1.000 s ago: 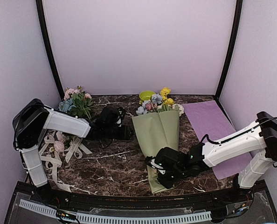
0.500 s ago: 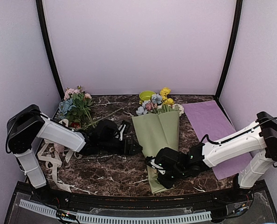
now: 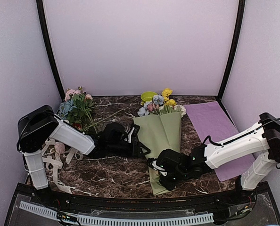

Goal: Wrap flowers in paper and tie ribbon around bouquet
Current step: Fold the two-thirds-folded wrapping paper at the center of the board, then press the fold line of the folded bouquet.

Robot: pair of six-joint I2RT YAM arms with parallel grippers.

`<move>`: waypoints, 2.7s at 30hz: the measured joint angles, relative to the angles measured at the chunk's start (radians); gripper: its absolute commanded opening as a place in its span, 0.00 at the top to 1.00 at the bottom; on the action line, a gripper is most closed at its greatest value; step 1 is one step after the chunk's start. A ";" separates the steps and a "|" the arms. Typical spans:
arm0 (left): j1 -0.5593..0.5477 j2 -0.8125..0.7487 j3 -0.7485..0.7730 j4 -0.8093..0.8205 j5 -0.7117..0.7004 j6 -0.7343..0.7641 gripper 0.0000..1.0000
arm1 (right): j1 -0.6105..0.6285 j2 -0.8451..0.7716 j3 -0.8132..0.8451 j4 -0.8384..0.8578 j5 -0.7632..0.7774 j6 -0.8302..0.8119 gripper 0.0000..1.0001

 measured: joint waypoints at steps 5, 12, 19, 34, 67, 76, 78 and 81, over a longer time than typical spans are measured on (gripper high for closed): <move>0.000 0.023 0.018 0.013 0.031 0.008 1.00 | 0.000 0.000 0.000 -0.002 0.010 -0.001 0.91; 0.018 0.030 0.059 -0.054 0.015 0.078 1.00 | 0.002 -0.025 0.041 -0.084 0.015 -0.015 0.60; 0.049 0.111 0.064 -0.049 0.022 0.092 1.00 | 0.002 -0.294 0.051 -0.195 -0.018 -0.016 0.31; 0.063 0.139 0.063 -0.013 0.050 0.079 1.00 | -0.069 -0.314 -0.003 -0.043 -0.023 0.085 0.48; 0.063 0.128 0.099 -0.082 0.064 0.195 1.00 | -0.650 -0.069 0.049 0.329 -0.530 0.114 0.67; 0.063 0.061 0.127 -0.187 0.038 0.236 1.00 | -0.621 0.205 0.178 0.291 -0.587 0.071 0.75; 0.064 0.056 0.127 -0.209 0.018 0.240 0.97 | -0.621 0.214 0.178 0.280 -0.577 0.069 0.75; 0.068 0.055 0.127 -0.240 -0.005 0.255 0.69 | -0.621 0.230 0.180 0.279 -0.570 0.066 0.76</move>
